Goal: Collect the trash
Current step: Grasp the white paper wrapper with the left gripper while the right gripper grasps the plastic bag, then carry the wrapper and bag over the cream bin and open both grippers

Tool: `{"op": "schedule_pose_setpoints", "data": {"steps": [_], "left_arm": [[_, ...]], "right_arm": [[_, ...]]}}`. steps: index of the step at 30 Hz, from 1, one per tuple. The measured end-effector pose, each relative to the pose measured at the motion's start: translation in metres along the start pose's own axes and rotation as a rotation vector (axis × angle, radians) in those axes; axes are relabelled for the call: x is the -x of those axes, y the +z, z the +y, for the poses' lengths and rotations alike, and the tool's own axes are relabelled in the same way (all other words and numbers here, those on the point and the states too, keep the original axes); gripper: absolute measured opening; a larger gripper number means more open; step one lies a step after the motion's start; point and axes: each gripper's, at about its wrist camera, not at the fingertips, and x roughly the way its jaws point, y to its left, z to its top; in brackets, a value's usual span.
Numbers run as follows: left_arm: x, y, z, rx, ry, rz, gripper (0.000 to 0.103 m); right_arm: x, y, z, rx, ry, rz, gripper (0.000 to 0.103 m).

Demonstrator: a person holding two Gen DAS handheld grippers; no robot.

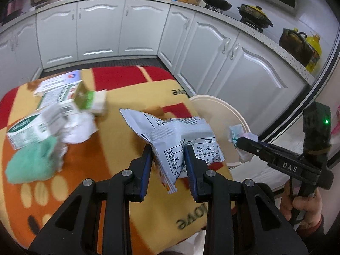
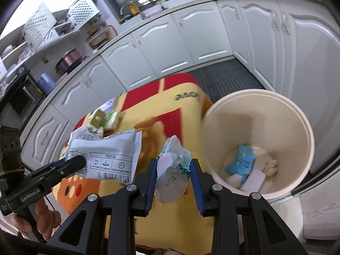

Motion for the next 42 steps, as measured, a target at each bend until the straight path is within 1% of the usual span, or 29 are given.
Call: {"op": "schedule_pose_setpoints", "data": {"steps": [2, 9, 15, 24, 34, 35, 37, 39, 40, 42], "left_arm": [[-0.01, 0.005, -0.008, -0.008, -0.004, 0.005, 0.028], [-0.046, 0.022, -0.037, -0.047, -0.008, 0.026, 0.028], [-0.073, 0.033, -0.061, -0.085, -0.009, 0.046, 0.028], [-0.111, 0.042, -0.083, -0.116, -0.004, 0.085, 0.028], [-0.141, 0.042, -0.092, -0.112, -0.006, 0.123, 0.029], [-0.141, 0.04, -0.092, -0.113, -0.007, 0.124, 0.03], [-0.145, 0.04, -0.093, -0.118, -0.001, 0.137, 0.031], [-0.146, 0.038, -0.095, -0.124, -0.006, 0.139, 0.044], [-0.146, 0.037, -0.096, -0.125, -0.013, 0.136, 0.046], [-0.144, 0.037, -0.096, -0.13, -0.018, 0.136, 0.05]], "right_arm": [[0.003, 0.002, -0.012, -0.013, -0.027, -0.008, 0.03], [0.011, 0.008, -0.052, -0.081, -0.079, -0.027, 0.03], [0.011, 0.012, -0.081, -0.131, -0.111, -0.021, 0.03], [-0.005, 0.011, -0.113, -0.186, -0.146, 0.013, 0.03], [-0.016, 0.008, -0.129, -0.234, -0.171, 0.032, 0.03], [-0.017, 0.008, -0.129, -0.235, -0.174, 0.034, 0.032], [-0.018, 0.008, -0.131, -0.242, -0.182, 0.043, 0.033], [-0.019, 0.006, -0.133, -0.251, -0.181, 0.047, 0.04], [-0.019, 0.006, -0.134, -0.253, -0.18, 0.043, 0.047], [-0.018, 0.005, -0.134, -0.251, -0.183, 0.038, 0.047]]}}
